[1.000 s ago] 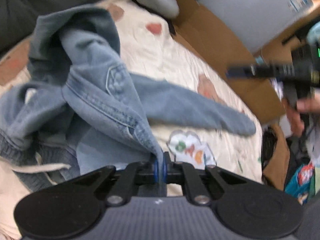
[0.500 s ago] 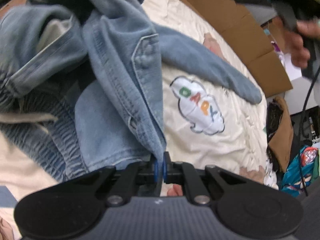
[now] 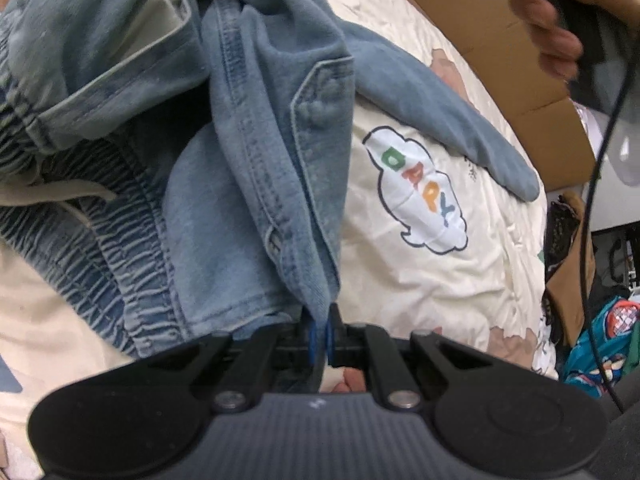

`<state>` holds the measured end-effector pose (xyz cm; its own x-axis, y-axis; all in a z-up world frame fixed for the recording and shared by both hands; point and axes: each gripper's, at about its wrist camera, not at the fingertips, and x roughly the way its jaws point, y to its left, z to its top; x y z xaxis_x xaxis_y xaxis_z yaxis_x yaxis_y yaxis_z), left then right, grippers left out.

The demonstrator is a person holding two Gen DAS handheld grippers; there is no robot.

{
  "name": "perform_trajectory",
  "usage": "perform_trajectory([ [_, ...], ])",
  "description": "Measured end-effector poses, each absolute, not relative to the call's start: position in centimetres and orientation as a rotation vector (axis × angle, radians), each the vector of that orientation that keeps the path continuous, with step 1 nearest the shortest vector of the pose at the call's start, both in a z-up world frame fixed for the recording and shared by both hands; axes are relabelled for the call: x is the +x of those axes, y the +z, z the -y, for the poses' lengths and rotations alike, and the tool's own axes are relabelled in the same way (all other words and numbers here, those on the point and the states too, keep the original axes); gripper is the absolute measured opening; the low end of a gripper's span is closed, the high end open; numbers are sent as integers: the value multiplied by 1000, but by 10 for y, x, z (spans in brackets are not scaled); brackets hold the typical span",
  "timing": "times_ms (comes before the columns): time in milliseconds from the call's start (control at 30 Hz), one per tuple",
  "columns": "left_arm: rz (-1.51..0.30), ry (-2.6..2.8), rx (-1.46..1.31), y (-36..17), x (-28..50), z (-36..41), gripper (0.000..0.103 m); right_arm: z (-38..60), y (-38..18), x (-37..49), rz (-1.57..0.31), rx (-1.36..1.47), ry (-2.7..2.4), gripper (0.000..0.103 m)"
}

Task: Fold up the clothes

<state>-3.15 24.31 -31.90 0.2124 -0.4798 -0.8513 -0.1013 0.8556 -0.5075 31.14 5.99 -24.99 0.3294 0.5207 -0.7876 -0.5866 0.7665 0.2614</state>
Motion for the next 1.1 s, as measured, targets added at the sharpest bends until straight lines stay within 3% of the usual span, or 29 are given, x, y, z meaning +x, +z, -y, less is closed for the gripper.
perform_trajectory([
  [100,-1360,-277,-518,-319,-30,-245,5,-67,-265,317,-1022,-117,723,83],
  [133,-1363,-275,-516,-319,-30,-246,5,-69,-270,320,-1041,-121,720,78],
  [167,-1365,-271,-517,-318,-30,-247,5,-68,-276,323,-1070,-116,716,56],
  [233,-1368,-263,-519,-318,-29,-248,5,-64,-284,327,-1110,-105,685,26],
  [333,-1368,-259,-517,-318,-29,-248,5,-48,-281,326,-1108,-78,683,16],
  [633,-1344,-285,-438,-308,-33,-242,5,35,-240,304,-1116,-166,558,6],
  [1100,-1320,-269,-350,-287,-42,-252,5,167,-183,265,-1173,-202,314,0],
])
